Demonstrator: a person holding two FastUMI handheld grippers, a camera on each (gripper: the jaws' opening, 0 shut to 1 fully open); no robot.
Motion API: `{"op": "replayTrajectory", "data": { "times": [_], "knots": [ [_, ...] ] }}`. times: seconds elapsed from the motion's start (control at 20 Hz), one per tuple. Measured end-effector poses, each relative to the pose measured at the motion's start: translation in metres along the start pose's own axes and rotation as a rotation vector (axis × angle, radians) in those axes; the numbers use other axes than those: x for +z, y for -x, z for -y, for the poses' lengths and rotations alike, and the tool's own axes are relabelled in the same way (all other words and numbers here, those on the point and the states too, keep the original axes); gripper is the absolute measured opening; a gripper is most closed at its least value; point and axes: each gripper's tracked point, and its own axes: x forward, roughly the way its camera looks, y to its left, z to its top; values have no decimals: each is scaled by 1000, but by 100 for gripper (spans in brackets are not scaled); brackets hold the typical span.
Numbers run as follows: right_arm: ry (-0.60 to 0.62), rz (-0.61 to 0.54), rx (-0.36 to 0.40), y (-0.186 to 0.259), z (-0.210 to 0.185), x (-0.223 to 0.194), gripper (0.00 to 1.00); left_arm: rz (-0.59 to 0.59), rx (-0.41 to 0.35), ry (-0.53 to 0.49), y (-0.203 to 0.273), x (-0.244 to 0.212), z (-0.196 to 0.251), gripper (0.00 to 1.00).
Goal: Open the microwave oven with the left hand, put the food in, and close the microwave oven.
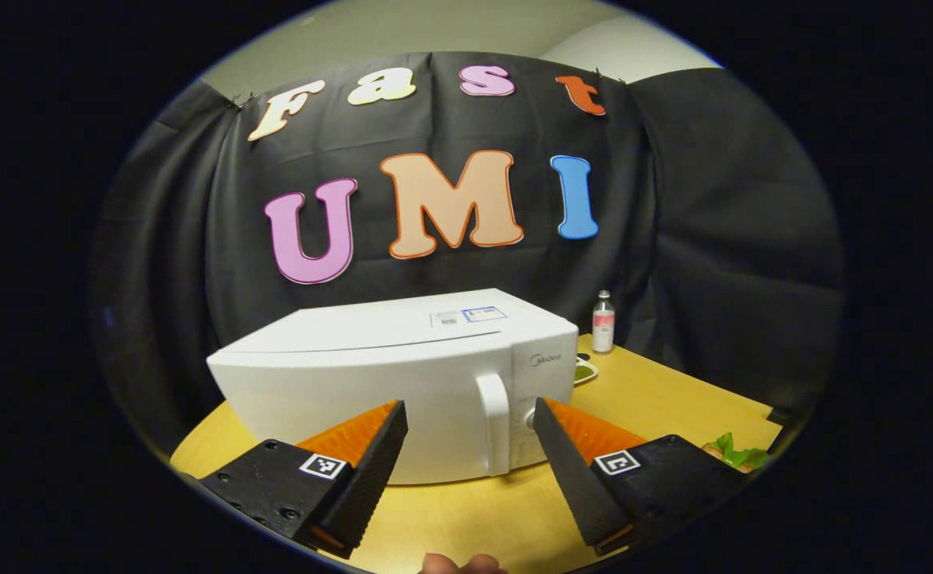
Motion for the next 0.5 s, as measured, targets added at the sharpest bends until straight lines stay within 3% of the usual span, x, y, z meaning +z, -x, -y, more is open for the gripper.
{"op": "replayTrajectory", "data": {
  "times": [0.2,0.5],
  "knots": [
    [25,5,-6,4,16,2,97,-66,3,16,-28,-32,15,97],
    [37,-11,10,5,30,-5,96,-129,69,32,-59,-61,12,98]
  ]
}}
